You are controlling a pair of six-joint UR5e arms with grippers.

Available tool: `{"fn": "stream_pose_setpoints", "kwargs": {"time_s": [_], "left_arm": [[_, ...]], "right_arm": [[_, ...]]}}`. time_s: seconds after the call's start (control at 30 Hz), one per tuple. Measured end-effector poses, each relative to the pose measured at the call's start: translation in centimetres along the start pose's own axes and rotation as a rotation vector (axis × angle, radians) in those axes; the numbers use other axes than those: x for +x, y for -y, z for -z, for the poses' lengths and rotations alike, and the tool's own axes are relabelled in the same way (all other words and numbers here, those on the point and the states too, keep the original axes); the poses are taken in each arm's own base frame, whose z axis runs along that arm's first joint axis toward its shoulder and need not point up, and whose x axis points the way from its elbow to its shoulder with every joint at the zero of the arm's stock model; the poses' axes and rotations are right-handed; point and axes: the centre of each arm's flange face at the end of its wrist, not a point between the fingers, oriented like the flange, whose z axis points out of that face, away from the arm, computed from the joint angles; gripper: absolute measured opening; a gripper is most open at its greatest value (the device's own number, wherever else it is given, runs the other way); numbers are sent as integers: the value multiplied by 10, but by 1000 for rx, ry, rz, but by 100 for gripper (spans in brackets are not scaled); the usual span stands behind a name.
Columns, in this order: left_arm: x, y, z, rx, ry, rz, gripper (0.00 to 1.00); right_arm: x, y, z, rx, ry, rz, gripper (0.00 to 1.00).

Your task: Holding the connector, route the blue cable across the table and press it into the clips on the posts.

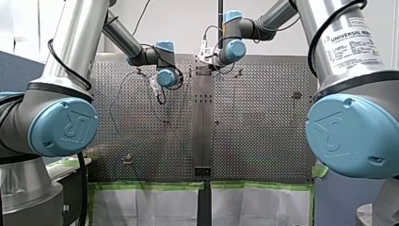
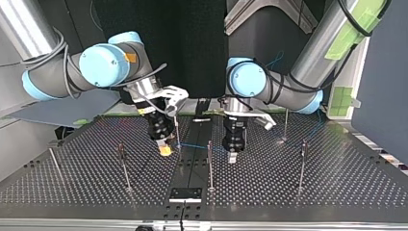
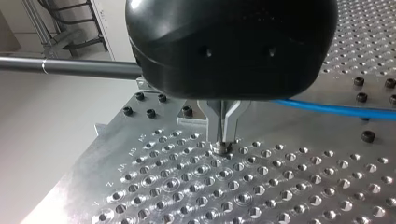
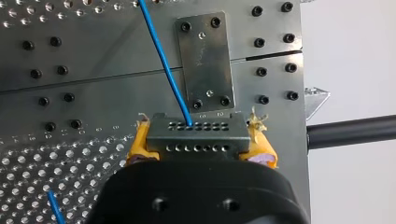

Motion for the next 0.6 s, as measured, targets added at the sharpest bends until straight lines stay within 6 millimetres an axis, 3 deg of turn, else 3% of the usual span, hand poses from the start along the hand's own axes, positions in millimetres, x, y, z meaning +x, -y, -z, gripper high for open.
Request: {"fn": "stream_pose_setpoints", "kwargs": {"time_s": [0.6], "left_arm": [[14, -5, -26, -11, 6, 1, 7]], "right_arm": [[0, 0, 0, 0, 0, 0, 0]]}}
